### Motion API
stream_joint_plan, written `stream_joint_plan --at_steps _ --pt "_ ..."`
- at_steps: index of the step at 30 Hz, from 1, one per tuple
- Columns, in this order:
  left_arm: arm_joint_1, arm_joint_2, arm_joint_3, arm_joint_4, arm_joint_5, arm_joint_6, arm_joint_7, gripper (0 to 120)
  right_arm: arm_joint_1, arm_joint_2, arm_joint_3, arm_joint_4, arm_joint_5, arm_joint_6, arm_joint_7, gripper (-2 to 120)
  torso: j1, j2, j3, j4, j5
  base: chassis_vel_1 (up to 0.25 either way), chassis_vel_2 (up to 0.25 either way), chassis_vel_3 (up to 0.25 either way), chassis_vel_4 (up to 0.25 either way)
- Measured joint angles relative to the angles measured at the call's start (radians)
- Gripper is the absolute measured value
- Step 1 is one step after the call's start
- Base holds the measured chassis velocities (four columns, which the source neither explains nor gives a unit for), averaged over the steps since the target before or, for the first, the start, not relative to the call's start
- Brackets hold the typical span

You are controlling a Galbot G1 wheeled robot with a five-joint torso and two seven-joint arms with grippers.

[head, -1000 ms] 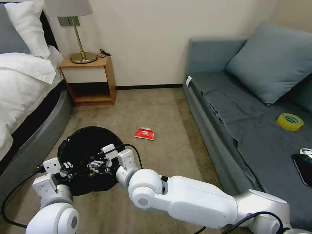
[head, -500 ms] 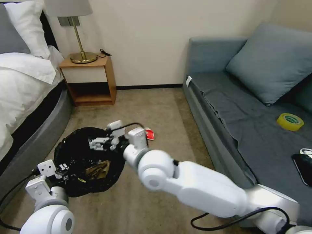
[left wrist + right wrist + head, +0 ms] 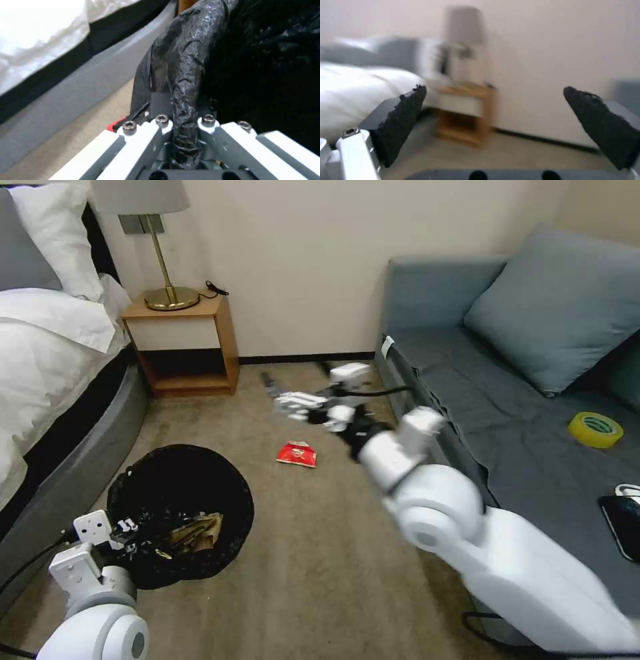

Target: Pick up the trash bin, then pick up the garbage on the floor and place it into the trash bin.

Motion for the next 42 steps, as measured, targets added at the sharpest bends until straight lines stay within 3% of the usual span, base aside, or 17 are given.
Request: stream_joint_plan --at_steps 3,5,8,16,23,33,42 --pt "0.008 0.001 -0.013 -0.011 0.014 -0.008 0.003 2 -0.210 0.003 0.148 0.047 -0.178 -0.021 0.009 100 0.000 0.000 0.000 -0.0001 0.0003 0.000 0.000 0.000 0.000" --pt "0.008 0.001 -0.013 -0.013 0.015 -0.008 0.004 2 -0.250 0.009 0.171 0.057 -0.205 -0.019 0.008 100 0.000 0.000 0.000 0.0001 0.0001 0.000 0.000 0.000 0.000" --pt "0.011 -0.001 -0.020 -0.014 0.025 -0.017 0.007 2 -0.426 0.044 0.231 0.098 -0.289 -0.012 0.006 100 0.000 0.000 0.000 0.0001 -0.0003 0.000 0.000 0.000 0.000" --pt "0.017 -0.015 -0.026 -0.014 0.051 -0.048 0.007 2 -0.634 0.151 0.264 0.090 -0.510 0.013 -0.019 100 0.000 0.000 0.000 0.0001 -0.0004 0.000 0.000 0.000 0.000" --pt "0.018 -0.013 -0.033 -0.019 0.054 -0.055 0.007 2 -0.664 0.203 0.236 0.039 -0.567 0.069 -0.056 100 0.000 0.000 0.000 0.0002 -0.0002 0.000 0.000 0.000 0.000" --pt "0.017 -0.007 -0.042 -0.015 0.045 -0.062 0.007 2 -0.646 0.191 0.220 0.022 -0.548 0.076 -0.074 100 0.000 0.000 0.000 0.0003 -0.0003 -0.026 0.027 0.021 -0.016" --pt "0.001 -0.006 -0.044 -0.004 0.040 -0.062 0.008 2 -0.616 0.170 0.210 0.006 -0.521 0.067 -0.075 100 0.000 0.000 0.000 0.0002 -0.0002 -0.183 0.173 0.185 -0.181"
